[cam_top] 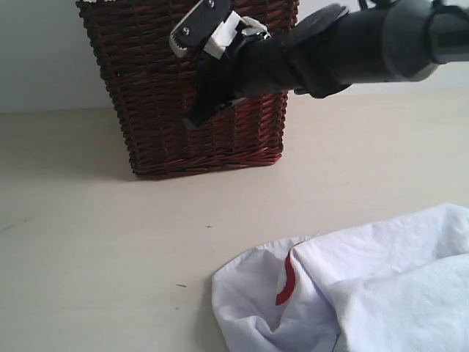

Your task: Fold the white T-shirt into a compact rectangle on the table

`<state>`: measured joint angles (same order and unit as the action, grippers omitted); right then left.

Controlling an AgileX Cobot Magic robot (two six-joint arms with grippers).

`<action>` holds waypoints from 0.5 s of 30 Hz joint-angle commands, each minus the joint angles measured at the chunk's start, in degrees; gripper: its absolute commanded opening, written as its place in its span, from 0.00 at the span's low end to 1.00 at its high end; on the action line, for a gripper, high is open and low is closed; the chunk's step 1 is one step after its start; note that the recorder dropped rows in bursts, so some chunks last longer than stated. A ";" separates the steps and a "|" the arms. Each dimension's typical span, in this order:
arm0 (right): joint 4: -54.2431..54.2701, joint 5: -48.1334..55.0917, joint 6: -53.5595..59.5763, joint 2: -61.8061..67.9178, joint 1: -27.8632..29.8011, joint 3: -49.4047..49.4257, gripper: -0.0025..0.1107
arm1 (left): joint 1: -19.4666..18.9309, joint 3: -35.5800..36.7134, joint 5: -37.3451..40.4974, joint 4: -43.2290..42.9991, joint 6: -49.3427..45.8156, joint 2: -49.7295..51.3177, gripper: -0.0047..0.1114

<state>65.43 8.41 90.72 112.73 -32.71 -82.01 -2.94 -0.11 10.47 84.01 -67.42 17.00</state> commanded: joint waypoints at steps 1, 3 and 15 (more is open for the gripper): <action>-9.66 28.04 -6.66 -9.57 0.10 4.04 0.07 | 0.20 0.11 0.27 0.15 0.14 -0.42 0.04; -16.95 45.96 -11.61 -12.74 0.10 6.03 0.07 | 0.20 0.11 0.27 0.15 0.14 -0.42 0.04; -44.61 33.34 -32.74 -1.19 -3.01 16.92 0.07 | 0.20 0.11 0.27 0.15 0.14 -0.42 0.04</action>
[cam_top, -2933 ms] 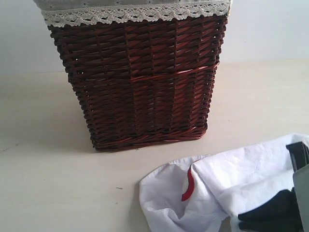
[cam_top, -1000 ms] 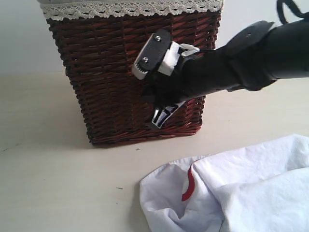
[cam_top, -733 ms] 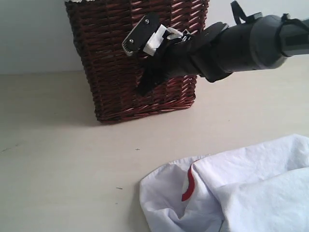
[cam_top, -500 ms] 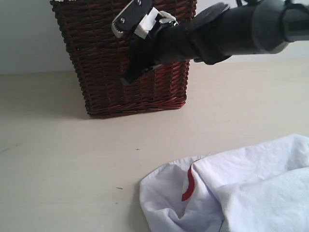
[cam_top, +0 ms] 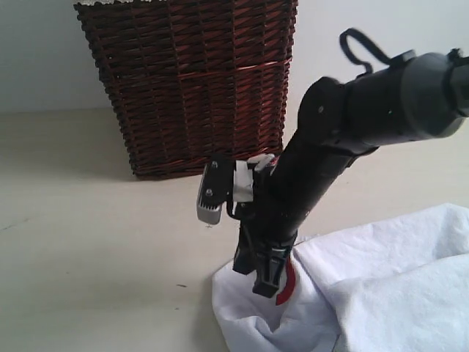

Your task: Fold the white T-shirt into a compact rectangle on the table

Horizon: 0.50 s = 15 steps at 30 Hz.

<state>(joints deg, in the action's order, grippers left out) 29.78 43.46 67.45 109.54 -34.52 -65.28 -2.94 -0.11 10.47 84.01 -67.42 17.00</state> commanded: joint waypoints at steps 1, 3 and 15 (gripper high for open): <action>-11.43 -1.20 -11.93 2.50 -1.50 0.18 0.07 | 0.20 0.11 0.27 0.15 0.14 -0.42 0.04; -14.60 -0.20 -15.39 3.59 -1.75 0.18 0.07 | 0.20 0.11 0.27 0.15 0.14 -0.42 0.04; -14.80 0.65 -18.27 9.19 -10.20 -3.56 0.07 | 0.20 0.11 0.27 0.15 0.14 -0.42 0.04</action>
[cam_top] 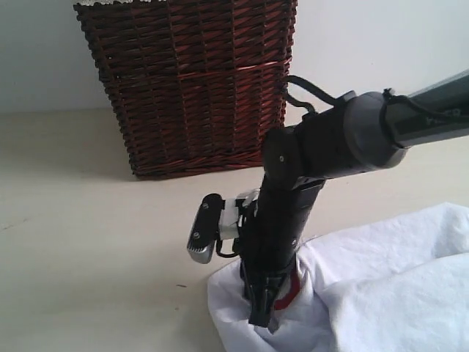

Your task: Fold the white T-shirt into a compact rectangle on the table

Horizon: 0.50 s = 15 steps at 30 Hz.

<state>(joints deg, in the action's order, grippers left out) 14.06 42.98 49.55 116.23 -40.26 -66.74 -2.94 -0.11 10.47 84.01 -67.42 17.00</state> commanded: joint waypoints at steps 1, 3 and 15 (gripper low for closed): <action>1.24 1.44 -0.37 2.48 -5.82 -3.21 0.07 | 0.20 0.11 0.27 0.15 0.14 -0.42 0.04; 3.45 1.41 -0.37 2.48 -8.08 -5.27 0.07 | 0.20 0.11 0.27 0.15 0.14 -0.42 0.04; 0.12 12.22 -4.82 -6.86 -14.25 -13.79 0.04 | 0.20 0.11 0.27 0.15 0.14 -0.42 0.04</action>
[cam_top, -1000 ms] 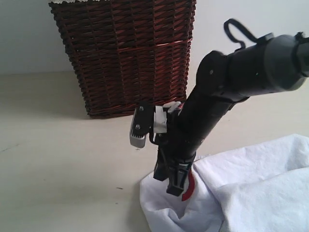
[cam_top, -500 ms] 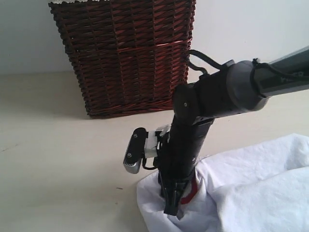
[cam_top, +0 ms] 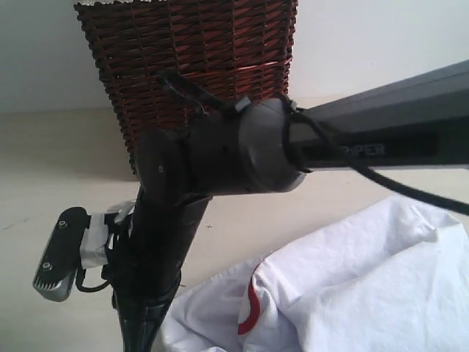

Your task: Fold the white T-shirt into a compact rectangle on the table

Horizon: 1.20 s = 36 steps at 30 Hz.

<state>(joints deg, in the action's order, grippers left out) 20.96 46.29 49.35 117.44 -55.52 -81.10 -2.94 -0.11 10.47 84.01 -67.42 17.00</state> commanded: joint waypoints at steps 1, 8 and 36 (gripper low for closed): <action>-7.68 10.99 -4.36 -9.90 1.42 1.42 0.05 | 0.20 0.11 0.27 0.15 0.14 -0.42 0.04; -17.21 5.03 -5.69 -28.06 4.86 33.01 0.64 | 0.20 0.11 0.27 0.15 0.14 -0.42 0.04; -38.68 23.67 7.49 -59.46 16.25 47.07 0.06 | 0.20 0.11 0.27 0.15 0.14 -0.42 0.04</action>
<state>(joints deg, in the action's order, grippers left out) -16.74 69.67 59.06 58.55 -40.24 -35.00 -2.94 -0.11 10.47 84.01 -67.42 17.00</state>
